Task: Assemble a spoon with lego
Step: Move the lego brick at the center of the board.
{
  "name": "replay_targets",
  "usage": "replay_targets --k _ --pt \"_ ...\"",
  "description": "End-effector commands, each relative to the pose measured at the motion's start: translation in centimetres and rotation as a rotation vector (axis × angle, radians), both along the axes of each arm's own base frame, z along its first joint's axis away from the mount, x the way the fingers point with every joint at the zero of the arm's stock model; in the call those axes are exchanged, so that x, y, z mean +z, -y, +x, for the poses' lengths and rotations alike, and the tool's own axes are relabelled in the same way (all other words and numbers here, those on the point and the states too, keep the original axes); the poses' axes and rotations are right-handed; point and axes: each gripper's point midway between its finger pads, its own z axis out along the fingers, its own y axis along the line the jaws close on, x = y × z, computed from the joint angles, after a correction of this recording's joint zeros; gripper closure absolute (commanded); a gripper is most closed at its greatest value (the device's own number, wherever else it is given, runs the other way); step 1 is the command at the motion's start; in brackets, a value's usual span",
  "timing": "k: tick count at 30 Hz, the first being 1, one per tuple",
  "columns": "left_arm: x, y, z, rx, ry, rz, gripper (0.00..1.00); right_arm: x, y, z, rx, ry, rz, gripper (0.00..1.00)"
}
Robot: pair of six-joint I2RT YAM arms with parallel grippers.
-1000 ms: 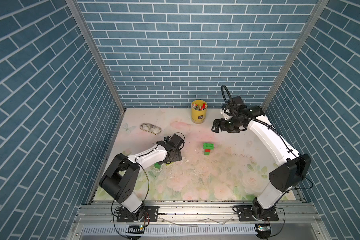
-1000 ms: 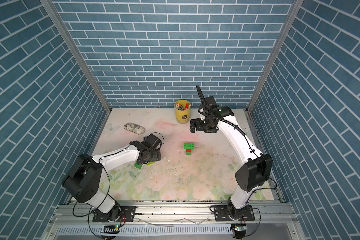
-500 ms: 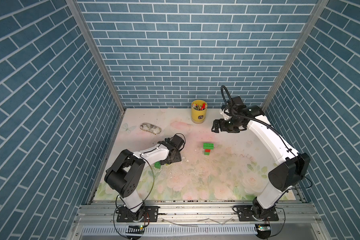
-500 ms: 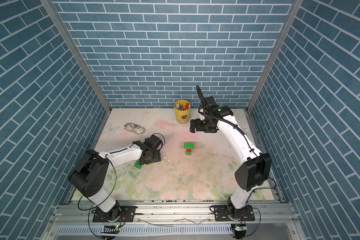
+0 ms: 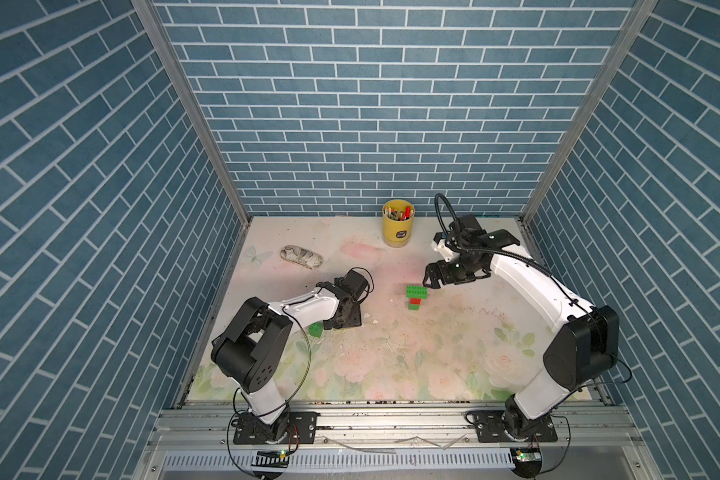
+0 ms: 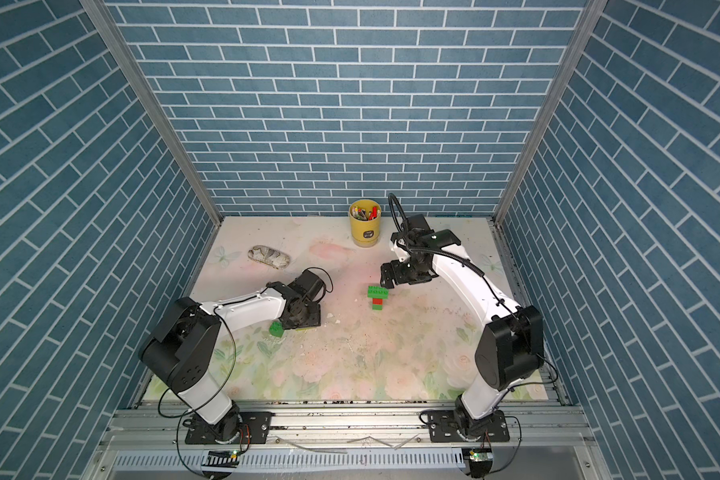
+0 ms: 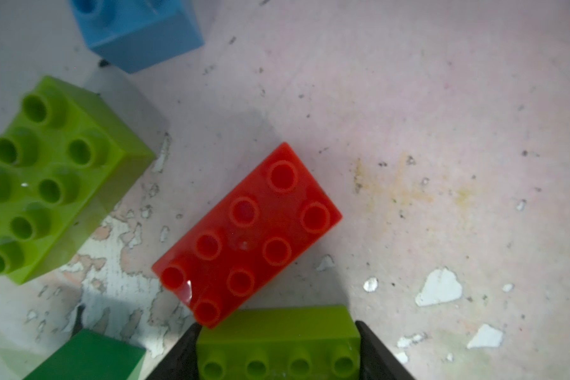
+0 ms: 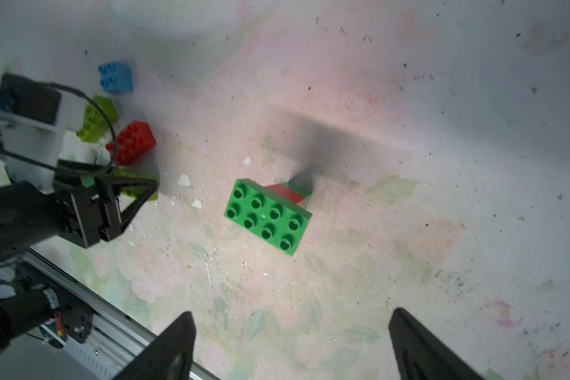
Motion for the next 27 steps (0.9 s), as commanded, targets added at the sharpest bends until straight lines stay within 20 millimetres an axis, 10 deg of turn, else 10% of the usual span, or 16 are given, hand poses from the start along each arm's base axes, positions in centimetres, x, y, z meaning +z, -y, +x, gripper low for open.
replay_targets --k 1,9,27 --pt "-0.4 2.0 -1.9 -0.148 -0.072 -0.035 0.35 1.8 -1.1 -0.2 0.254 0.226 0.055 0.08" --pt "-0.5 3.9 -2.6 -0.251 -0.08 -0.043 0.25 2.0 -3.8 -1.5 0.622 0.422 0.16 0.08" --pt "7.0 1.9 -1.9 -0.27 0.08 -0.059 0.12 -2.9 -6.6 0.9 0.844 0.384 0.026 0.3"
